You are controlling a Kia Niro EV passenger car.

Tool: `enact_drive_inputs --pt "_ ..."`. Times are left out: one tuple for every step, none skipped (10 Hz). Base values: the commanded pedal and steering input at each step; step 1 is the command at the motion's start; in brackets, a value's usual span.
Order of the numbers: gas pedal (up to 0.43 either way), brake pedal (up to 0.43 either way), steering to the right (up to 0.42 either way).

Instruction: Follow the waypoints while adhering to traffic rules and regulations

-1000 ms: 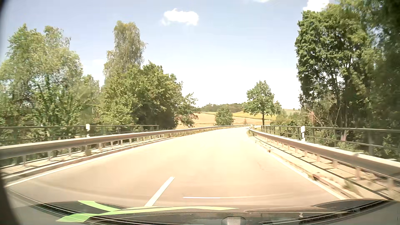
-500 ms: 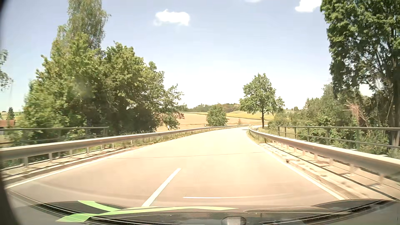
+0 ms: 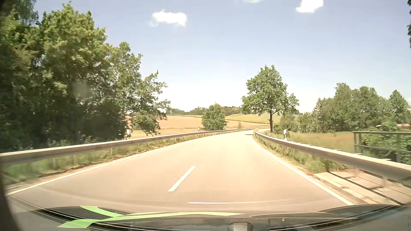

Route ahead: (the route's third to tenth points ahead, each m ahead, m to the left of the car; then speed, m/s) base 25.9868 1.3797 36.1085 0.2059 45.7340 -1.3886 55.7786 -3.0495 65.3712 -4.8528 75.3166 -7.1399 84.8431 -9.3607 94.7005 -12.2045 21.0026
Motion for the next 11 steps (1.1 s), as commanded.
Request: enact_drive_inputs --pt "0.209 0.0 0.018" --pt "0.209 0.0 0.019" --pt "0.209 0.0 0.019" --pt "0.209 0.0 0.019" --pt "0.209 0.0 0.019" --pt "0.209 0.0 0.019" --pt "0.209 0.0 0.019" --pt "0.209 0.0 0.019" --pt "0.209 0.0 0.019" --pt "0.209 0.0 0.018" --pt "0.209 0.0 0.019"
